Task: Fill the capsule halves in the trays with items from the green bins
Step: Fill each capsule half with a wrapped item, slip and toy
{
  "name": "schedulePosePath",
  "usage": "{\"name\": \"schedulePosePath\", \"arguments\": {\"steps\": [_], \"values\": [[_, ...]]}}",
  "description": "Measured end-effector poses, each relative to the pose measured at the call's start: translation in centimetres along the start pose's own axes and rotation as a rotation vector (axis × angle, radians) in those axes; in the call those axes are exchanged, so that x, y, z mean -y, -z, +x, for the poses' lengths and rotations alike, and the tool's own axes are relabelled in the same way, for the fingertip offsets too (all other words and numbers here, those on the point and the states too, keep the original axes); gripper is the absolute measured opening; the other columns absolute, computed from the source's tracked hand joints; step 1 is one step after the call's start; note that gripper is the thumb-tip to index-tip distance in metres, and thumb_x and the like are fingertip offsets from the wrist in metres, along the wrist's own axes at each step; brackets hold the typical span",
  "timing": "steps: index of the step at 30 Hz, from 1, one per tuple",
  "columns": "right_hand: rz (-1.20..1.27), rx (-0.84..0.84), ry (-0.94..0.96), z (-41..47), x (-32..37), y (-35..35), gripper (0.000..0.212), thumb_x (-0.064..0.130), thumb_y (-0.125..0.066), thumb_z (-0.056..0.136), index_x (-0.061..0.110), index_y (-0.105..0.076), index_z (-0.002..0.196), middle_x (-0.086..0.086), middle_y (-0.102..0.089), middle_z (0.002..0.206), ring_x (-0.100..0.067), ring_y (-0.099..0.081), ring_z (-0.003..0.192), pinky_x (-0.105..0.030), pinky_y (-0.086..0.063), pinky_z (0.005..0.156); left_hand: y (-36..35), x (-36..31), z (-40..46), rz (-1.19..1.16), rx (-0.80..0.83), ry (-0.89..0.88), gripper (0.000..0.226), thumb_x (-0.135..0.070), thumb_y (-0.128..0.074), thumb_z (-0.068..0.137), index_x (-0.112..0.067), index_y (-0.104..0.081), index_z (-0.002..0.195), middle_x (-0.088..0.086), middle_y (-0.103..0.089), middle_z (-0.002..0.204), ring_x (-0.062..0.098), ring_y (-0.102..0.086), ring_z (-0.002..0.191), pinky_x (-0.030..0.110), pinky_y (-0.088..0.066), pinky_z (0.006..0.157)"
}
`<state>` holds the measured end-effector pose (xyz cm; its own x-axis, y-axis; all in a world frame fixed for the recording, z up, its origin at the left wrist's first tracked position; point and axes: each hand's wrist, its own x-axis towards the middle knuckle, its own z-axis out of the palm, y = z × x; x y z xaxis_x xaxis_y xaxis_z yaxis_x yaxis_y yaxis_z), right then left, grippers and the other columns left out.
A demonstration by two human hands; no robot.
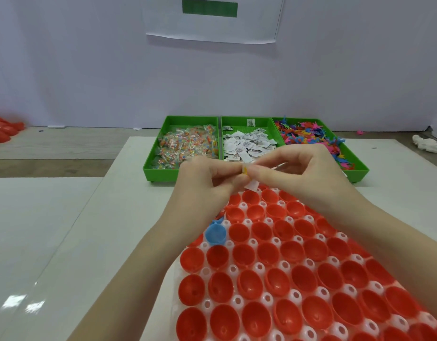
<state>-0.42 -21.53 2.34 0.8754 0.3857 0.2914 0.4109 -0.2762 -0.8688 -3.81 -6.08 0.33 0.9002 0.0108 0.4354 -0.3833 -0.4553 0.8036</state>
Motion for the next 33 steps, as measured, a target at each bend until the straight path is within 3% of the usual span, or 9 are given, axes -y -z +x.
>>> {"name": "schedulePosePath", "arguments": {"steps": [3,5,7,12,15,19,24,30,33], "values": [[-0.221,0.042,0.025,0.5,-0.7,-0.4,0.010,0.018,-0.073,0.077,0.017,-0.073,0.087,-0.002,-0.072,0.075,-0.017,-0.069,0.071,-0.030,-0.055,0.070,-0.7,1.1,0.1,0.108,0.013,0.006,0.035,-0.017,-0.071,0.077,-0.042,-0.056,0.097,0.020,-0.068,0.072,0.026,-0.064,0.067,0.050,-0.051,0.072],[-0.306,0.087,0.017,0.7,-1.5,-0.6,0.012,0.013,-0.069,0.081,0.015,-0.074,0.092,-0.006,-0.072,0.077,-0.021,-0.067,0.072,-0.033,-0.054,0.071,-0.9,1.8,0.0,0.159,0.018,0.046,0.022,-0.029,-0.071,0.074,-0.038,-0.063,0.092,0.014,-0.071,0.076,0.030,-0.066,0.076,0.048,-0.051,0.073],[-0.340,0.106,0.006,0.9,-2.3,-0.9,0.011,0.011,-0.068,0.082,0.014,-0.075,0.090,-0.006,-0.073,0.076,-0.017,-0.065,0.066,-0.029,-0.052,0.067,-1.1,2.3,-0.2,0.250,0.034,0.072,0.008,-0.028,-0.075,0.075,-0.025,-0.075,0.083,0.005,-0.073,0.078,0.024,-0.065,0.082,0.043,-0.050,0.075],[-0.417,0.128,0.012,1.2,-4.1,-2.0,0.009,0.012,-0.067,0.083,0.011,-0.075,0.086,0.009,-0.063,0.064,0.007,-0.055,0.053,-0.006,-0.040,0.055,-0.5,2.9,-0.1,0.557,0.095,0.058,0.034,-0.047,-0.071,0.070,-0.026,-0.073,0.096,-0.007,-0.066,0.093,0.014,-0.047,0.094,0.036,-0.038,0.084],[-0.434,0.143,0.024,1.3,-4.6,-2.5,0.008,0.012,-0.067,0.083,0.011,-0.074,0.084,0.018,-0.055,0.060,0.014,-0.053,0.057,-0.004,-0.038,0.056,0.0,3.3,0.0,0.635,0.158,0.070,0.027,-0.046,-0.069,0.075,-0.031,-0.071,0.096,-0.009,-0.060,0.099,0.013,-0.044,0.100,0.033,-0.036,0.087],[-0.518,0.224,0.075,1.0,-4.9,-2.8,0.009,0.015,-0.064,0.085,0.014,-0.073,0.087,0.006,-0.066,0.072,0.004,-0.053,0.060,-0.007,-0.039,0.062,-0.1,3.5,0.0,0.723,0.214,0.082,0.017,-0.038,-0.065,0.082,-0.032,-0.072,0.096,-0.011,-0.057,0.103,0.015,-0.043,0.106,0.029,-0.032,0.083],[-0.872,0.358,0.244,1.0,-4.0,-2.6,0.016,0.024,-0.058,0.088,0.022,-0.070,0.099,0.002,-0.064,0.095,-0.014,-0.044,0.092,-0.032,-0.037,0.085,-0.3,3.5,0.1,0.792,0.242,0.083,0.019,-0.034,-0.060,0.085,-0.034,-0.070,0.101,-0.008,-0.057,0.108,0.016,-0.042,0.106,0.028,-0.026,0.078],[-1.006,0.469,0.277,1.2,-3.1,-3.1,0.019,0.010,-0.054,0.082,0.015,-0.067,0.094,-0.001,-0.061,0.094,-0.022,-0.055,0.094,-0.033,-0.043,0.075,-0.2,3.5,0.0,0.798,0.266,0.070,0.020,-0.032,-0.058,0.085,-0.034,-0.068,0.103,-0.010,-0.053,0.100,0.016,-0.042,0.106,0.027,-0.019,0.073],[-0.981,0.403,0.298,1.3,-2.9,-2.8,0.025,0.020,-0.054,0.086,0.023,-0.063,0.109,0.002,-0.067,0.095,-0.021,-0.058,0.095,-0.029,-0.041,0.079,0.1,3.4,0.1,0.746,0.252,0.057,0.020,-0.035,-0.061,0.082,-0.035,-0.064,0.102,-0.014,-0.048,0.091,0.014,-0.045,0.105,0.029,-0.025,0.078]]}}
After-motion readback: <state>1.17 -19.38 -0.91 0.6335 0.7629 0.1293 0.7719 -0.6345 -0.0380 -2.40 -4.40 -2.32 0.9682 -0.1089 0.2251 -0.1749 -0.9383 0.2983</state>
